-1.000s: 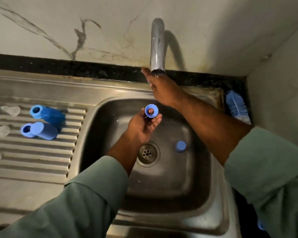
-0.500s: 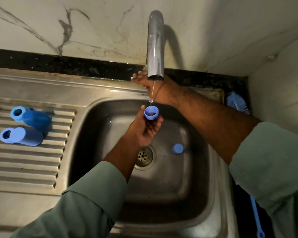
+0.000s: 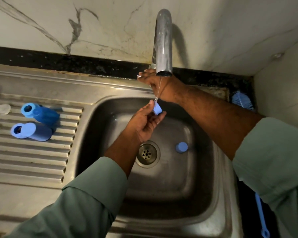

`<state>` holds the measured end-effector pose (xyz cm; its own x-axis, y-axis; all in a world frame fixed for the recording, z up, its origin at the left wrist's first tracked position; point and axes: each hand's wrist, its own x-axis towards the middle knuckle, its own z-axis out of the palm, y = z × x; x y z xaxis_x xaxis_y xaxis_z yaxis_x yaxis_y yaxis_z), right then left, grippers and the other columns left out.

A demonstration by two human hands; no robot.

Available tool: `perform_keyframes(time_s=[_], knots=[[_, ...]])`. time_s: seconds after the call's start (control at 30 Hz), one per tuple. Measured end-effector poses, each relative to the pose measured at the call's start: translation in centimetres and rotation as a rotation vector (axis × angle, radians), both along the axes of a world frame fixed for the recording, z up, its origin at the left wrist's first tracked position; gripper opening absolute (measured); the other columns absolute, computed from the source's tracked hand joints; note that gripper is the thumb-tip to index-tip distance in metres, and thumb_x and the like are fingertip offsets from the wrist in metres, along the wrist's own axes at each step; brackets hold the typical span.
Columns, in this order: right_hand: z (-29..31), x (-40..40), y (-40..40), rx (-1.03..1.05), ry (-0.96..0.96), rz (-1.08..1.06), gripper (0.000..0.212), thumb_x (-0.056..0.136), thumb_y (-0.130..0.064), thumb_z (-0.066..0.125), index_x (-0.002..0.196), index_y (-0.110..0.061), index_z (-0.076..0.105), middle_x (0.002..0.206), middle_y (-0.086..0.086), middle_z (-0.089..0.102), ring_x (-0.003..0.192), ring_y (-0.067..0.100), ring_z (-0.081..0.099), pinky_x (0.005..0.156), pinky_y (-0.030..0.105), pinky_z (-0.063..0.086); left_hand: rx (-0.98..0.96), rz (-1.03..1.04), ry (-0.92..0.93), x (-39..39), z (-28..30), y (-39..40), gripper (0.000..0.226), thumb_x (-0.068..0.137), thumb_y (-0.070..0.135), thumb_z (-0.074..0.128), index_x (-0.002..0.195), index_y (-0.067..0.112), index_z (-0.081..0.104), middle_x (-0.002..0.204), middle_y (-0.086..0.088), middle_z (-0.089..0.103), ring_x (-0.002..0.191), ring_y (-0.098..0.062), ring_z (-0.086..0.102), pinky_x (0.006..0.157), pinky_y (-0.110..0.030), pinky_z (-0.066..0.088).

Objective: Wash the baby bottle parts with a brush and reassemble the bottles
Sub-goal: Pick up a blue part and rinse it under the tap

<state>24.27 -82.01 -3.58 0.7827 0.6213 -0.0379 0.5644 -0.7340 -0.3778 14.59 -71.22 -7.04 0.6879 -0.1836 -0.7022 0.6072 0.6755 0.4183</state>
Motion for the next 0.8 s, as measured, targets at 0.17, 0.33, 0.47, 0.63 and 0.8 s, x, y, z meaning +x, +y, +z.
perform_keyframes(time_s=[0.17,0.33,0.47,0.63,0.8], knots=[[0.5,-0.4,0.0,-0.056,-0.066,-0.022,0.042,0.1,-0.004,0.038,0.14,0.009,0.036,0.147,0.022,0.035,0.126,0.001,0.048,0.104,0.014,0.033,0.152,-0.035,0.055,0.0,-0.2,-0.1,0.043,0.091,0.041,0.066,0.113,0.004,0.063,0.088,-0.012,0.066,0.07,-0.016,0.065,0.061,-0.022,0.058],[0.7,-1.1,0.3,0.148,0.05,-0.121,0.046,0.096,0.006,0.037,0.14,0.016,0.027,0.15,0.028,0.026,0.142,0.032,0.027,0.097,0.006,0.034,-0.074,0.14,0.112,0.4,-0.3,0.4,0.03,0.099,0.019,0.054,0.119,-0.003,0.055,0.097,-0.022,0.063,0.081,-0.029,0.067,0.061,-0.032,0.062],[0.0,-0.4,0.2,0.138,0.154,-0.107,0.042,0.096,-0.004,0.042,0.137,0.007,0.043,0.148,0.025,0.034,0.14,0.037,0.027,0.112,0.016,0.022,-0.136,0.177,0.138,0.6,0.0,0.6,0.019,0.1,0.01,0.042,0.099,0.006,0.06,0.094,-0.024,0.062,0.068,-0.03,0.066,0.056,-0.03,0.06],[-0.3,-0.2,0.2,0.163,0.176,-0.134,0.04,0.096,-0.011,0.046,0.136,-0.004,0.049,0.145,0.017,0.042,0.137,0.031,0.036,0.117,0.026,0.021,-0.115,0.113,0.05,0.5,0.2,0.5,0.026,0.099,0.029,0.054,0.092,0.006,0.063,0.084,-0.014,0.065,0.069,-0.017,0.061,0.061,-0.022,0.057],[-0.6,-0.2,0.1,0.154,0.116,-0.135,0.042,0.094,-0.006,0.049,0.136,-0.008,0.05,0.144,0.015,0.044,0.136,0.03,0.038,0.116,0.036,0.027,-0.096,0.056,-0.001,-0.4,0.4,0.1,0.041,0.096,0.043,0.054,0.098,0.004,0.065,0.085,-0.011,0.068,0.068,-0.011,0.061,0.063,-0.019,0.055]])
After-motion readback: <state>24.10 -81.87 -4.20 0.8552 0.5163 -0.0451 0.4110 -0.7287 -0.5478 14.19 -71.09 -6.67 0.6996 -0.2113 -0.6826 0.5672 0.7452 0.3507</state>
